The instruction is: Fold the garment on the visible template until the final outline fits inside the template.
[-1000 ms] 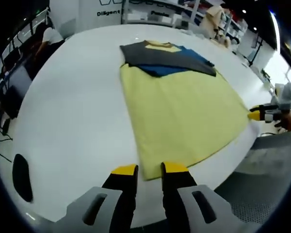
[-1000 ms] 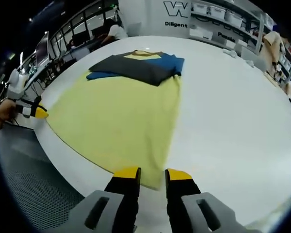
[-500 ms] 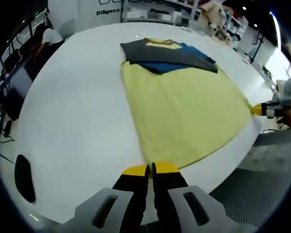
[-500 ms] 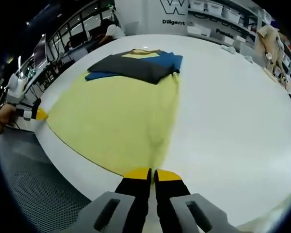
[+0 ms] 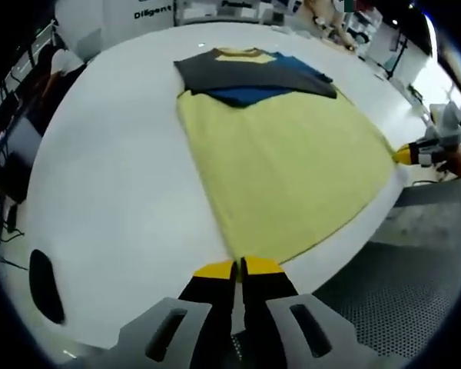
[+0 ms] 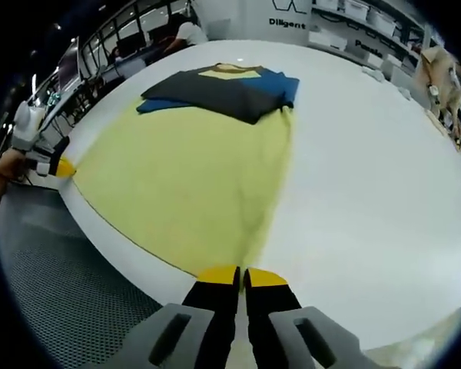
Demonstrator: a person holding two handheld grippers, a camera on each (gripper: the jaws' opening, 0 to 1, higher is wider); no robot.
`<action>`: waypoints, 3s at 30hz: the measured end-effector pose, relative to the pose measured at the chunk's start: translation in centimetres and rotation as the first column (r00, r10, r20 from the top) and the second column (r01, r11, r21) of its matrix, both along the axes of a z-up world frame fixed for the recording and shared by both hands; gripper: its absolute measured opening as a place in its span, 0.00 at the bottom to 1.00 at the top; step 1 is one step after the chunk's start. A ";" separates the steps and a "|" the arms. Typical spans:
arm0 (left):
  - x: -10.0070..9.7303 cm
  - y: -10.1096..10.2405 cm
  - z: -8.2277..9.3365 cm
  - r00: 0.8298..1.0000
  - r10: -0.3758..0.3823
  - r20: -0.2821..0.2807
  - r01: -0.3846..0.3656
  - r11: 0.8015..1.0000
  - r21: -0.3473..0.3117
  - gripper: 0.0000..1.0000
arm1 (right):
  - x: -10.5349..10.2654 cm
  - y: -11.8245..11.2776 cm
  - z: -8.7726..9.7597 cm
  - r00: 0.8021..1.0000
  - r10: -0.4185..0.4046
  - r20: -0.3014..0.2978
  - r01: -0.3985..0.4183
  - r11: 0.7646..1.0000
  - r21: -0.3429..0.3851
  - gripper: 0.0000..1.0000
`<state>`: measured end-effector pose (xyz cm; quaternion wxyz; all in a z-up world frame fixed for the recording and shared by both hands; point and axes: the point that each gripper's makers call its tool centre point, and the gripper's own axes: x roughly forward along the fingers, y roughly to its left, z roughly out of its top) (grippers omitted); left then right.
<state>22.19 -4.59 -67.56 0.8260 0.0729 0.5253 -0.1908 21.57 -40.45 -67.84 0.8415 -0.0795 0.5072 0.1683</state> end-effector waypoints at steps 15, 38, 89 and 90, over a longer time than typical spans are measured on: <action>-2.3 0.2 -0.2 0.996 -0.073 -0.059 0.076 0.996 0.040 0.03 | -2.1 0.0 -0.2 0.997 0.057 -0.058 -0.059 0.998 -0.021 0.00; -4.5 0.4 -0.3 0.985 -0.121 -0.125 0.129 0.990 0.056 0.03 | -4.7 0.4 -0.2 0.984 0.090 -0.153 -0.097 0.994 -0.040 0.00; 9.6 1.3 11.1 0.963 0.051 0.266 -0.050 0.999 -0.011 0.03 | 8.1 1.4 11.9 0.973 -0.027 0.227 0.008 0.996 0.084 0.00; 9.8 1.3 11.3 0.962 0.052 0.269 -0.051 0.999 -0.011 0.03 | 8.3 1.4 12.0 0.972 -0.019 0.233 0.001 0.997 0.079 0.00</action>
